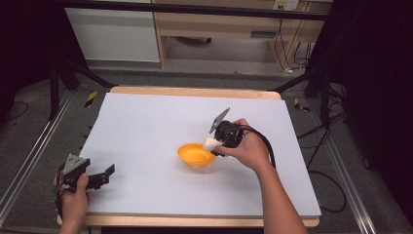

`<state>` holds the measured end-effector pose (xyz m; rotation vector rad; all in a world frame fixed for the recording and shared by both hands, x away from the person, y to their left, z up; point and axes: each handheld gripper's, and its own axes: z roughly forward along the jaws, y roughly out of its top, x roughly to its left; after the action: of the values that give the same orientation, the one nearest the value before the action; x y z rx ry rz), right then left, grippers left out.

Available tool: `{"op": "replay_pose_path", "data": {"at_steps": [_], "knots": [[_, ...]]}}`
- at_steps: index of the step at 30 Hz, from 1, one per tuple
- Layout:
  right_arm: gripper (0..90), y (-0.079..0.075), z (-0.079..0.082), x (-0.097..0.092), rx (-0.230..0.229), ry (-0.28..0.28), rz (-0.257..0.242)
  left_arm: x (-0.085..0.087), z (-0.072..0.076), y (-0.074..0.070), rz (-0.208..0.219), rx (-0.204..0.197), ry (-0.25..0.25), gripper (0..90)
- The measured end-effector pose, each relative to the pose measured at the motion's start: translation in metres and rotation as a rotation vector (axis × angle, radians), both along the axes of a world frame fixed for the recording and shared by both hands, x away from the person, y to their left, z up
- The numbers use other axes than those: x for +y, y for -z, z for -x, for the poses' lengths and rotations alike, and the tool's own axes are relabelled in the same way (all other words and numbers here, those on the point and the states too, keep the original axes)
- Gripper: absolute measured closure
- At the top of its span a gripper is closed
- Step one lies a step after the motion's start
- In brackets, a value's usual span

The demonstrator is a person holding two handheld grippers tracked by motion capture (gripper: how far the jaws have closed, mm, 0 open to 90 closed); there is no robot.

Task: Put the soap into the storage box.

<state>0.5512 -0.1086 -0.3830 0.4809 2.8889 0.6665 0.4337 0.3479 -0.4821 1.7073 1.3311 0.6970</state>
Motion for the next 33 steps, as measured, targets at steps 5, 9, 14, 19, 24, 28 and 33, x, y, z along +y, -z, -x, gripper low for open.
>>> {"op": "replay_pose_path", "data": {"at_steps": [5,9,14,19,24,28,33], "knots": [[49.5,0.000,-0.001,0.007,0.002,-0.014,0.007,-0.001,-0.001,0.000,-0.001,0.006,0.000,1.4],[49.5,-0.002,-0.002,0.010,0.005,-0.022,0.011,-0.001,-0.001,0.000,-0.003,0.006,0.000,1.4],[49.5,-0.003,-0.002,0.016,0.007,-0.032,0.008,-0.001,0.000,0.000,-0.006,0.007,0.000,1.4],[49.5,-0.005,-0.002,0.026,0.002,-0.053,0.020,-0.001,0.000,0.000,-0.003,0.004,-0.001,1.5],[49.5,-0.005,-0.002,0.036,0.003,-0.072,0.020,-0.001,0.000,0.000,-0.002,0.002,0.001,1.5],[49.5,-0.001,-0.002,0.043,0.005,-0.089,0.023,-0.001,0.000,0.000,-0.004,0.002,0.001,1.5],[49.5,0.002,-0.002,0.050,0.001,-0.111,0.030,-0.001,0.000,0.000,-0.002,0.000,0.001,1.5]]}}
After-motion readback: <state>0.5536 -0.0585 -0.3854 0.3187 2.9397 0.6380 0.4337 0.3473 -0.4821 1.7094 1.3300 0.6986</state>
